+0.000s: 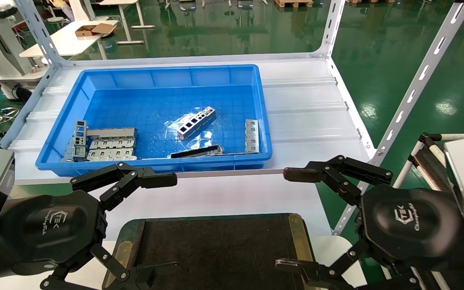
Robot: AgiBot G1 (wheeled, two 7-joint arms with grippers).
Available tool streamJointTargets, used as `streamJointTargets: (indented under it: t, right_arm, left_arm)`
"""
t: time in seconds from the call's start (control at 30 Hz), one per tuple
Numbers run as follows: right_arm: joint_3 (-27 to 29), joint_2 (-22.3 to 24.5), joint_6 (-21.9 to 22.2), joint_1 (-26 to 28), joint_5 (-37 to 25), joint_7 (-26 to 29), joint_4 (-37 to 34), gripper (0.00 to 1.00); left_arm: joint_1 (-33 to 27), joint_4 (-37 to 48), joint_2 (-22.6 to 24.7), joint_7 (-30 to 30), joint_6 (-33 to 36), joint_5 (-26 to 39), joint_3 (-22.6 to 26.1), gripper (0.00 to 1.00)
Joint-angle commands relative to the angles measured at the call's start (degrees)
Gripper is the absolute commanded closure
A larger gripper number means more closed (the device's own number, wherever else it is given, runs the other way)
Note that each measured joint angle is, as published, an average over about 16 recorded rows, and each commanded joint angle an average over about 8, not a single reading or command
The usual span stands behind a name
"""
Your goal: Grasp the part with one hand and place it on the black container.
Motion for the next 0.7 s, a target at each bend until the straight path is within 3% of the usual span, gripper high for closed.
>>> streamJointTargets:
  t: [0.03, 0.7]
  right_arm:
    - [0.0, 0.0, 0.0, 0.0, 0.0, 0.0, 0.0, 0.0]
    - [-0.01, 0.0, -0.01, 0.01, 0.0, -0.01, -0.02, 0.0]
  left_arm:
    - [0.0, 0.0, 0.0, 0.0, 0.0, 0.0, 0.0, 0.0]
    - [-0.03, 0.08, 0.02, 0.01, -0.54, 0.08, -0.12, 0.0]
